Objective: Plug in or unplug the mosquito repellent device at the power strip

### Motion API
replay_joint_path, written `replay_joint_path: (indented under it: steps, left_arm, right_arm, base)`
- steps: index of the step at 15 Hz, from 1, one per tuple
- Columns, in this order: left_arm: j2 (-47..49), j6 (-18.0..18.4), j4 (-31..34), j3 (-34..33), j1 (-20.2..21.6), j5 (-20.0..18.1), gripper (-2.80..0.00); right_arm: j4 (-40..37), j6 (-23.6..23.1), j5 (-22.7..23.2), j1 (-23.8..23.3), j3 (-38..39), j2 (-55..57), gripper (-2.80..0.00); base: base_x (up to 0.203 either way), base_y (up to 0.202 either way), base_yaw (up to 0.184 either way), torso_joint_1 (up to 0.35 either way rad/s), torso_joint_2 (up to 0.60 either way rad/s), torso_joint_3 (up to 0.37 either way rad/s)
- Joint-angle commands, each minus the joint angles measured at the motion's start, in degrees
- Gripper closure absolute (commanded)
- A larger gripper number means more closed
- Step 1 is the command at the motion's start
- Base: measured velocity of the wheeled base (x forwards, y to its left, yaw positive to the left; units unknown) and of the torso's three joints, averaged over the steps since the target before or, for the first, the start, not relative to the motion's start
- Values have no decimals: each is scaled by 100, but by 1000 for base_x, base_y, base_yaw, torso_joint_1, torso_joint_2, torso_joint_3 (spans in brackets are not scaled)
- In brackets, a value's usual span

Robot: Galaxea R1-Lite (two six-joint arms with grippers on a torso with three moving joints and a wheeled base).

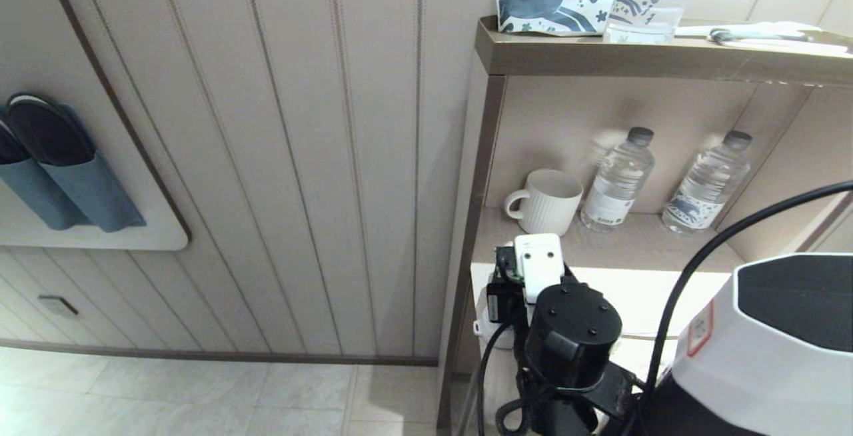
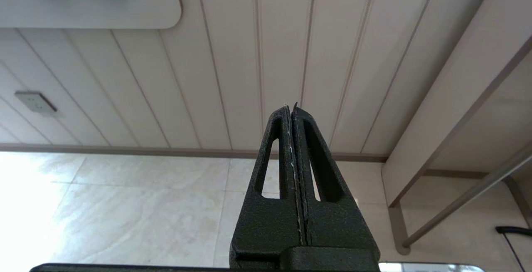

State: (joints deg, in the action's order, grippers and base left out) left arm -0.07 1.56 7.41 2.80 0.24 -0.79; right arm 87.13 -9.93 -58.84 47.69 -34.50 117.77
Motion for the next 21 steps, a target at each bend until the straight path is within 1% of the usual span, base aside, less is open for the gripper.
replay_joint_path:
  steps: [1, 6, 9, 13, 14, 16, 18, 19, 21]
  left_arm:
    - [7, 2, 6, 1, 2, 0, 0]
    - [7, 2, 6, 1, 11, 0, 0]
    - [7, 2, 6, 1, 11, 0, 0]
    - [7, 2, 6, 1, 11, 0, 0]
    - [7, 2, 6, 1, 11, 0, 0]
    - [7, 2, 6, 1, 2, 0, 0]
    - [7, 2, 6, 1, 2, 0, 0]
    - [7, 2, 6, 1, 3, 0, 0]
    - [7, 2, 6, 1, 11, 0, 0]
  right_arm:
    - [283, -9, -31, 4, 13, -18, -280]
    - [283, -18, -39, 4, 13, -90, -280]
    - [252, -62, -39, 4, 81, -464, -280]
    - [235, -404, -31, -5, 330, -1028, -280]
    - [155, -425, -28, -5, 383, -1106, -280]
    - [-135, -447, -27, -2, 523, -1680, -280]
    - [-680, -450, -33, -20, 648, -2322, -280]
    - [-1025, -449, -38, -46, 692, -2656, 0]
    - [-1896, -448, -26, -126, 741, -3370, 0]
  base:
    - [0, 0, 0, 0, 0, 0]
    - [0, 0, 0, 0, 0, 0]
    - [0, 0, 0, 0, 0, 0]
    - [0, 0, 0, 0, 0, 0]
    - [0, 0, 0, 0, 0, 0]
    - [0, 0, 0, 0, 0, 0]
    - [0, 0, 0, 0, 0, 0]
    - [0, 0, 0, 0, 0, 0]
    - [0, 0, 0, 0, 0, 0]
